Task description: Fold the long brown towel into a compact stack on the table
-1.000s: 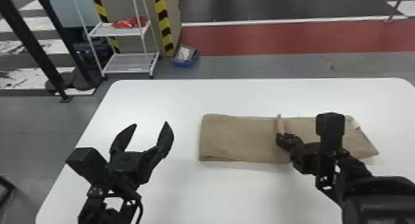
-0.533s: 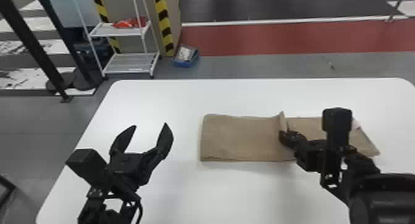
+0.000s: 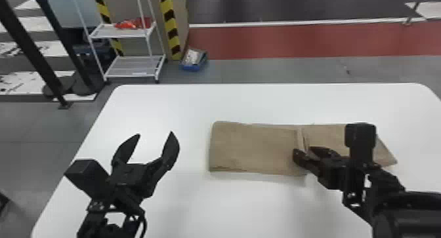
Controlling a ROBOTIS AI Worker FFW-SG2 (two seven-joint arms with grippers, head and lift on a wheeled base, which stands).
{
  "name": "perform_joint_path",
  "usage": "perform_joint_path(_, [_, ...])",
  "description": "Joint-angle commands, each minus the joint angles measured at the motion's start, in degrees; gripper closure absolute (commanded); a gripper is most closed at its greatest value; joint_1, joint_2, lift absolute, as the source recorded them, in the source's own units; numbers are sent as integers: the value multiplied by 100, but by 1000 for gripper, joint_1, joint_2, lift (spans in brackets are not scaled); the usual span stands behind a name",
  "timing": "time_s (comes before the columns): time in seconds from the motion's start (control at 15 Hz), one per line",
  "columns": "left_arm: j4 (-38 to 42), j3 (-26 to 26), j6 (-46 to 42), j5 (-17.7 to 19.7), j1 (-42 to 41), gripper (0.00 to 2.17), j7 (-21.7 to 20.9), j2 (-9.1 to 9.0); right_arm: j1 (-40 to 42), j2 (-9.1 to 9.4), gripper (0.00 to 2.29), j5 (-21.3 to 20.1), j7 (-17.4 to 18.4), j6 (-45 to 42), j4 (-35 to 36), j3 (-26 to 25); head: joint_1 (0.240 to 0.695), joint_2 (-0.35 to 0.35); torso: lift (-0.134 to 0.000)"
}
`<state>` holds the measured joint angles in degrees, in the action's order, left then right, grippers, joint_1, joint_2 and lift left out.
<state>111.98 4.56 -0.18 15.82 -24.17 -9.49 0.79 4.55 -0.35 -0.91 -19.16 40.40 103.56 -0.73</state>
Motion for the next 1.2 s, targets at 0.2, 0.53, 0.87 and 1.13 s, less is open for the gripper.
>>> perform_joint_path(0.2, [-45, -17, -3, 0, 17, 60, 0, 0, -69, 40, 299, -24, 9, 17, -38, -15, 695, 74, -123])
perform_joint_path(0.53, [-45, 1, -3, 0, 0, 63, 0, 0, -218, 40, 414, -103, 35, 17, -205, 152, 695, 81, -123])
perform_joint_path(0.87, [-53, -17, -3, 0, 0, 63, 0, -17, -253, 40, 650, -94, 35, -1, -257, 169, 695, 91, -123])
perform_joint_path(1.13, [-53, -17, -3, -9, 0, 63, 0, -9, -253, 40, 795, -76, 26, -18, -240, 178, 695, 90, -123])
